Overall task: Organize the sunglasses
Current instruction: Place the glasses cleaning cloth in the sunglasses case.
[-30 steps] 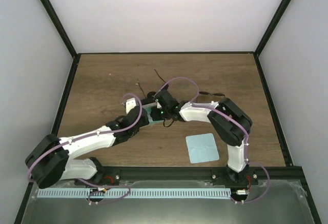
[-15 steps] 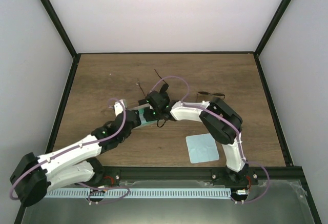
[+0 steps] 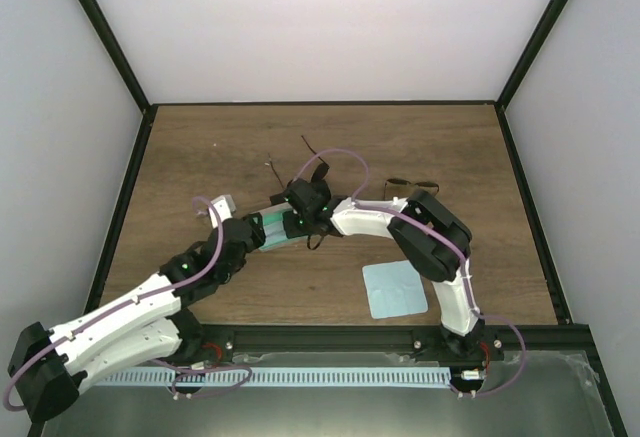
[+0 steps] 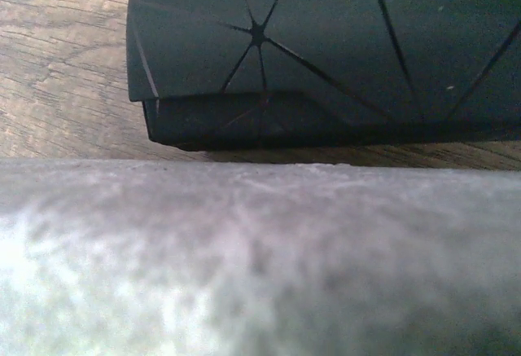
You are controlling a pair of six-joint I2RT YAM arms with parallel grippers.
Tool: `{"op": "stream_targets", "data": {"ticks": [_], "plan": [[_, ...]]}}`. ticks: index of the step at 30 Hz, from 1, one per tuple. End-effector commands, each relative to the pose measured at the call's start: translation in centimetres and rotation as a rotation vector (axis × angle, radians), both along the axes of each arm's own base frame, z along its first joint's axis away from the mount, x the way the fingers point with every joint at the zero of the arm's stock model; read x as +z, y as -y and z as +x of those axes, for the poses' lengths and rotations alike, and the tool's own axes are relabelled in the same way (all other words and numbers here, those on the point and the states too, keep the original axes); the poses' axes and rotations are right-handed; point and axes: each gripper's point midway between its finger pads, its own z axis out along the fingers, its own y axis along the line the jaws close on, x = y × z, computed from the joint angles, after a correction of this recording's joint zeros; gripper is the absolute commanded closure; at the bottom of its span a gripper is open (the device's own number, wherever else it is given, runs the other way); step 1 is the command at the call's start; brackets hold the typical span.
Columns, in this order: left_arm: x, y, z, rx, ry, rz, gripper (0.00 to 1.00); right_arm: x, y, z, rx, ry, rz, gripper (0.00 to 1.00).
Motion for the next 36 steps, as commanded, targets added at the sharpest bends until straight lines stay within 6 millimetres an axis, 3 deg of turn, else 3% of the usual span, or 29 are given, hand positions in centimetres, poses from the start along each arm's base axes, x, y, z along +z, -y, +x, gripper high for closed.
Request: {"op": "stream_targets", "data": {"ticks": [1, 11, 15, 16, 19, 21, 24, 30, 36], "plan": [[-0.4, -0.9, 0.0, 0.033, -0.005, 0.03, 0.63, -0.7, 0.9, -1.7, 0.009, -0.036, -0.034, 0.99], [-0.8, -0.9, 0.3, 0.045, -0.014, 0.047, 0.63, 2.5, 1.2, -2.6, 0.025, 0.003, 0.044, 0.99], [-0.9, -0.9, 0.3, 0.048, -0.014, 0.051, 0.63, 2.7, 1.0, -2.8, 0.032, 0.005, 0.047, 0.99], [-0.9, -0.9, 0.3, 0.048, -0.014, 0.049, 0.63, 2.6, 1.0, -2.7, 0.033, 0.005, 0.045, 0.97], [-0.8, -0.9, 0.3, 0.047, -0.014, 0.05, 0.63, 2.4, 0.8, -2.5, 0.031, 0.005, 0.043, 0.65], [-0.9, -1.0, 0.3, 0.049, -0.015, 0.054, 0.63, 2.7, 0.7, -2.5, 0.031, 0.01, 0.053, 0.62], [-1.0, -1.1, 0.3, 0.054, -0.016, 0.059, 0.63, 3.7, 0.7, -2.4, 0.025, 0.026, 0.074, 0.62], [-1.1, -1.0, 0.4, 0.055, -0.017, 0.06, 0.63, 5.8, 1.3, -1.8, -0.015, 0.092, 0.107, 0.72], [-1.0, -1.1, 0.3, 0.057, -0.015, 0.061, 0.63, 5.4, 0.5, -1.0, -0.009, 0.104, 0.097, 0.81]]}}
